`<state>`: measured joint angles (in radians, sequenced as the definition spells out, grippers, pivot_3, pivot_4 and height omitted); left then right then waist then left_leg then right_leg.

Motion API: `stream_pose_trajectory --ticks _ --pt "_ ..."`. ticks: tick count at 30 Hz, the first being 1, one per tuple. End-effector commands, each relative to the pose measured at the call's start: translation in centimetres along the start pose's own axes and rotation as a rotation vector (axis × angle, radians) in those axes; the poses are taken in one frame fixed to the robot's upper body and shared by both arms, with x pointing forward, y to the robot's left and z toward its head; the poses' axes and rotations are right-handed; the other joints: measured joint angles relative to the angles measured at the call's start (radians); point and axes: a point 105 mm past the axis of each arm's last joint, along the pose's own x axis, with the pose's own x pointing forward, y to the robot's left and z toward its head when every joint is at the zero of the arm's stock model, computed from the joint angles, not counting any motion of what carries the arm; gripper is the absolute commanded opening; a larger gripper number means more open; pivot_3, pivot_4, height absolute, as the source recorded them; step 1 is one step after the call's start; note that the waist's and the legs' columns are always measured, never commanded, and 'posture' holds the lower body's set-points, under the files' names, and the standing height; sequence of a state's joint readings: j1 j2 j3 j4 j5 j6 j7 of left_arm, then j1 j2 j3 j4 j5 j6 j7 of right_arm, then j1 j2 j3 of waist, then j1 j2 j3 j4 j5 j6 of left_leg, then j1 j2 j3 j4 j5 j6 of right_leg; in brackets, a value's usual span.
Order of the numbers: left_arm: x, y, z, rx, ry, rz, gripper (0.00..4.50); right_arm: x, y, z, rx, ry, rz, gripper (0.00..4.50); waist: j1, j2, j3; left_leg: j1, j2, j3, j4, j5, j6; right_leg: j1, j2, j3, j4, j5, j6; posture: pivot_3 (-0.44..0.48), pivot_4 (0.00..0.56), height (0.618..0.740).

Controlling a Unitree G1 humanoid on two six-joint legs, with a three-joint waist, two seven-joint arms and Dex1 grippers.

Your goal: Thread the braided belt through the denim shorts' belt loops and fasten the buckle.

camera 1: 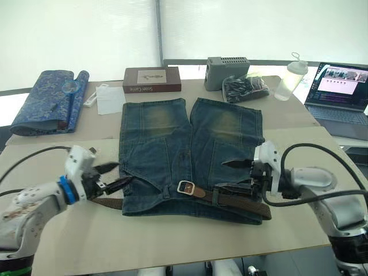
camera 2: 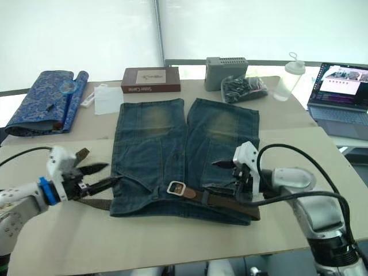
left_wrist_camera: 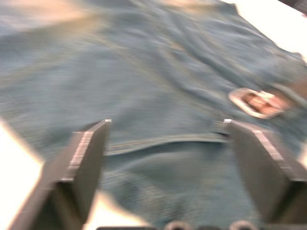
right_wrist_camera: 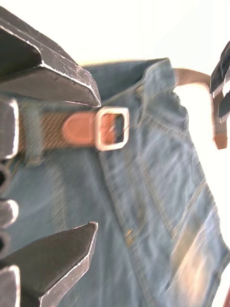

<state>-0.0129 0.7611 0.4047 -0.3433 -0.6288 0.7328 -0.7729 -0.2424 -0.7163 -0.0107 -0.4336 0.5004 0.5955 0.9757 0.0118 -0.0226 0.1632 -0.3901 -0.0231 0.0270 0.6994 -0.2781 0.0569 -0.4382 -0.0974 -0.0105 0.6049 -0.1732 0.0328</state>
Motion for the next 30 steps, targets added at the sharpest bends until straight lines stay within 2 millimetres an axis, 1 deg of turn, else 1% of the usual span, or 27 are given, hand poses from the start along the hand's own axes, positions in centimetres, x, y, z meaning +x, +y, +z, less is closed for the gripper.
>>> stream_pose_trajectory --ticks 1,3,4,6,7,8,9,11,13,15,16,17,18,19,23,29,30 --pt "-3.0 5.5 1.1 0.129 -0.032 0.369 4.45 0.8 1.7 1.3 -0.030 -0.055 0.010 4.06 0.000 -0.001 0.000 0.000 0.000 0.000 0.000 0.000 0.000 0.000 0.000 0.000 0.000 0.000 0.000 0.000 0.150 0.740" --pt "-4.8 8.0 1.2 0.167 -0.029 0.562 4.45 1.4 2.6 1.6 -0.023 -0.079 0.033 4.06 0.000 -0.001 0.000 0.001 0.000 0.000 0.000 0.000 -0.001 0.000 0.001 0.000 0.000 0.000 0.000 0.000 0.150 0.740" --pt "-5.4 8.7 0.9 0.164 -0.013 0.619 4.45 1.5 2.9 1.7 -0.029 -0.084 0.047 4.06 -0.001 -0.001 0.001 0.001 0.001 0.000 0.000 0.001 -0.001 0.000 0.001 0.000 0.001 0.000 -0.001 0.000 0.150 0.740" --pt "-6.1 9.9 -0.5 0.154 0.102 0.711 4.45 1.8 3.3 1.9 -0.032 -0.093 0.070 4.06 0.000 -0.001 0.001 0.001 0.001 0.000 -0.001 0.001 -0.002 -0.001 0.001 0.000 0.001 0.000 -0.001 0.000 0.150 0.740" --pt "-6.1 10.2 -0.5 0.131 0.107 0.735 4.45 1.8 3.5 2.0 -0.043 -0.099 0.088 4.06 0.000 -0.002 0.001 0.001 0.000 0.000 -0.001 0.001 -0.002 -0.001 0.001 0.000 0.002 0.000 -0.001 0.000 0.150 0.740" --pt "-5.8 10.1 -0.8 0.094 0.134 0.720 4.45 1.8 3.6 2.1 -0.055 -0.104 0.107 4.06 0.003 -0.002 0.001 0.001 0.000 0.000 -0.001 0.001 -0.002 -0.001 0.001 0.000 0.001 0.000 -0.001 0.000 0.150 0.740" --pt "-5.4 10.0 -0.5 0.116 0.154 0.705 4.45 1.8 3.7 2.2 -0.067 -0.110 0.125 4.06 0.005 -0.003 0.001 0.001 0.000 0.000 -0.001 0.001 -0.002 -0.001 0.001 -0.001 0.002 0.000 -0.001 0.000 0.150 0.740" --pt "-4.9 10.1 -0.7 0.057 0.206 0.683 4.45 1.9 3.8 2.6 -0.091 -0.123 0.148 4.06 0.009 -0.004 0.002 0.001 0.000 0.000 0.000 0.001 -0.002 -0.001 0.001 -0.002 0.002 0.000 -0.001 0.000 0.150 0.740" --pt "-4.2 10.1 -0.6 0.052 0.258 0.642 4.45 2.1 3.7 2.9 -0.102 -0.131 0.155 4.06 0.009 -0.005 0.002 0.001 0.000 0.000 0.000 0.001 -0.002 -0.001 0.001 -0.002 0.003 0.000 -0.001 0.000 0.150 0.740" --pt "-3.4 9.7 -0.9 -0.009 0.317 0.572 4.45 2.4 3.7 3.0 -0.112 -0.134 0.161 4.06 0.003 -0.006 0.002 0.001 0.000 0.000 0.000 0.001 -0.003 -0.001 0.002 -0.002 0.004 0.000 -0.001 0.000 0.150 0.740" --pt "-3.1 9.6 -1.0 -0.012 0.344 0.543 4.45 2.5 3.8 3.0 -0.115 -0.137 0.167 4.06 0.000 -0.006 0.002 0.001 0.000 0.000 0.000 0.001 -0.003 -0.001 0.002 -0.002 0.004 0.000 -0.001 0.000 0.150 0.740" --pt "-2.9 9.8 -1.1 -0.013 0.366 0.530 4.45 2.7 3.9 3.1 -0.116 -0.140 0.170 4.06 0.000 -0.006 0.002 0.001 0.000 0.000 -0.001 0.001 -0.003 -0.002 0.002 -0.002 0.004 0.000 -0.002 0.000 0.150 0.740" --pt "-2.9 10.1 -1.7 -0.004 0.419 0.524 4.45 2.8 4.0 3.0 -0.114 -0.143 0.173 4.06 -0.002 -0.006 0.002 0.001 0.000 0.000 -0.002 0.001 -0.003 -0.002 0.003 -0.002 0.005 0.000 -0.002 0.000 0.150 0.740" --pt "-2.9 10.6 -1.9 0.029 0.439 0.535 4.45 2.9 4.1 2.9 -0.116 -0.141 0.176 4.06 -0.005 -0.006 0.002 0.001 0.000 0.000 -0.003 0.001 -0.004 -0.002 0.003 -0.002 0.005 -0.001 -0.003 0.000 0.150 0.740" --pt "-2.5 12.6 -1.7 0.063 0.433 0.579 4.45 3.2 4.4 2.9 -0.128 -0.141 0.171 4.06 -0.006 -0.007 0.003 0.001 0.001 0.000 -0.004 0.001 -0.006 -0.004 0.005 -0.002 0.006 -0.002 -0.004 0.000 0.150 0.740" --pt "-1.7 13.9 -2.5 0.090 0.477 0.557 4.45 3.4 4.2 2.9 -0.129 -0.141 0.140 4.06 -0.001 -0.008 0.004 0.000 0.000 0.000 -0.004 0.001 -0.007 -0.004 0.003 -0.002 0.006 -0.002 -0.005 0.000 0.150 0.740" --pt "-1.5 14.0 -2.5 0.094 0.477 0.545 4.22 3.4 4.2 2.9 -0.129 -0.141 0.137 4.06 0.000 -0.008 0.004 0.001 0.000 0.000 -0.004 0.001 -0.007 -0.004 0.003 -0.002 0.006 -0.002 -0.005 0.000 0.150 0.740"
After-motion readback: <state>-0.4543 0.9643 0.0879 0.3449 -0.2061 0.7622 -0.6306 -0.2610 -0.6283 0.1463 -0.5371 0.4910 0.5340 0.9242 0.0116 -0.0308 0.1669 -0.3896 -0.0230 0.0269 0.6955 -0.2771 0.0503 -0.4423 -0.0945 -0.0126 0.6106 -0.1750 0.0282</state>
